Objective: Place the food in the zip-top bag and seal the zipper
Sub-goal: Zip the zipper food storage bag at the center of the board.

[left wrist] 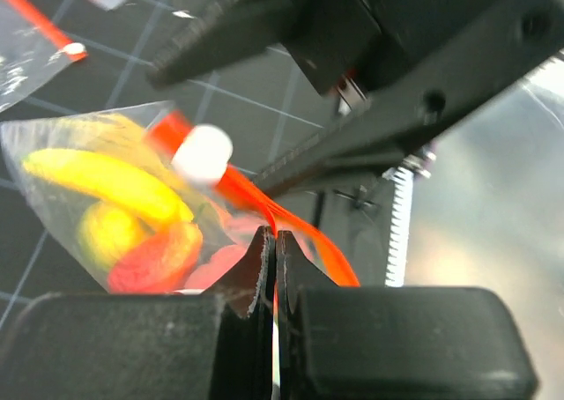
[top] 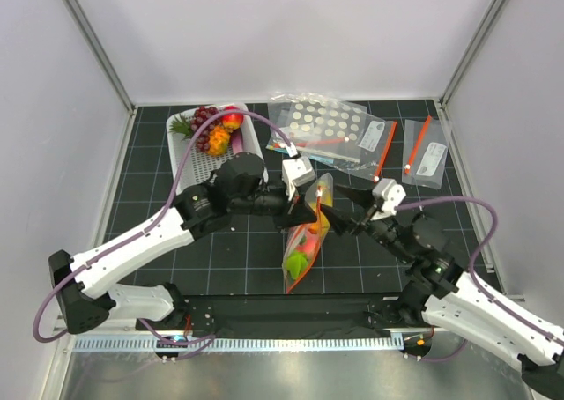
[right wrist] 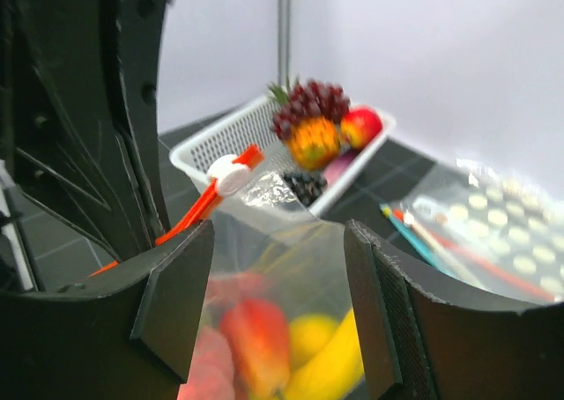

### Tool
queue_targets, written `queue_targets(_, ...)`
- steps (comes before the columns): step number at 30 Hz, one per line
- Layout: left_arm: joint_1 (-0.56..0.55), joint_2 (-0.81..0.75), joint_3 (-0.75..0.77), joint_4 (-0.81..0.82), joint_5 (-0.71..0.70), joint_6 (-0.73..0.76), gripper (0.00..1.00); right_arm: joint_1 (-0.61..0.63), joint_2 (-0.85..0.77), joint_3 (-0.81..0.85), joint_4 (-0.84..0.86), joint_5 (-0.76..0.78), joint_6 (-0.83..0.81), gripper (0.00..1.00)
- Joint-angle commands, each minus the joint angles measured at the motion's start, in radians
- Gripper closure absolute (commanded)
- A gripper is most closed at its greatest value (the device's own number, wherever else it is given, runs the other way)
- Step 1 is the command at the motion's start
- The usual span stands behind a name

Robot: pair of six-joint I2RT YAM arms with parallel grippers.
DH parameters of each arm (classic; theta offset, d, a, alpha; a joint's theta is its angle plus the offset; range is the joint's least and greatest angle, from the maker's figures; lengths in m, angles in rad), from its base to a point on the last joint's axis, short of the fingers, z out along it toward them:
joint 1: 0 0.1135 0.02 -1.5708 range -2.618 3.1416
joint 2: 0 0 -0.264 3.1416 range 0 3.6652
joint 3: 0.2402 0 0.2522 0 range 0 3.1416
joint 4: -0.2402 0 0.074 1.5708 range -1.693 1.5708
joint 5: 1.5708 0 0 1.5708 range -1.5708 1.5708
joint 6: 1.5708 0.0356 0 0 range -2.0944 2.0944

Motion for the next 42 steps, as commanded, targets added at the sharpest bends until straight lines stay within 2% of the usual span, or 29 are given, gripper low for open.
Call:
queue_targets(1, -0.056, -0.004, 0.077, -0.087, 0.024, 0.082, 1.0, 0.0, -0.073, 0.0, 0.016, -0.127, -0.066, 0.33)
queue_targets(7, -0.197, -0.033, 0.134, -0.24, -0.107, 0.141, 1.0, 0.0, -0.092, 0.02, -0.039, -0.139, -0.104, 0.33)
queue_targets(10, -0.259, -0.071, 0.126, -0.264, -0.245, 0.176, 1.0, 0.0, -0.074, 0.034, -0.061, -0.229, -0.123, 0.33)
queue_targets(14, -0.308, -0.105, 0.122, -0.274, -0.29, 0.192, 1.0, 0.0, -0.051, 0.056, -0.099, -0.314, -0.132, 0.33)
queue_targets(21, -0.342, -0.117, 0.114, -0.281, -0.42, 0.202, 1.0, 0.0, -0.06, 0.056, -0.119, -0.403, -0.13, 0.33)
queue_targets(26, -0.342, -0.151, 0.088, -0.241, -0.523, 0.202, 1.0, 0.0, -0.089, 0.048, -0.108, -0.377, -0.113, 0.34)
queue_targets(32, -0.343, -0.174, 0.068, -0.222, -0.531, 0.207, 1.0, 0.0, -0.189, 0.004, -0.076, -0.379, -0.092, 0.33)
queue_targets(38, -0.343, -0.16, 0.073, -0.227, -0.507, 0.211, 1.0, 0.0, -0.065, 0.049, -0.113, -0.451, -0.103, 0.32)
queue_targets(40, -0.345, -0.166, 0.074, -0.23, -0.483, 0.213, 1.0, 0.0, -0.013, 0.065, -0.131, -0.466, -0.107, 0.21)
queue_targets(41, -0.348, -0.168, 0.074, -0.231, -0.467, 0.213, 1.0, 0.0, -0.003, 0.079, -0.134, -0.465, -0.112, 0.13)
queue_targets(42, -0.352, -0.169, 0.074, -0.234, -0.46, 0.216, 1.0, 0.0, 0.002, 0.079, -0.134, -0.458, -0.112, 0.11)
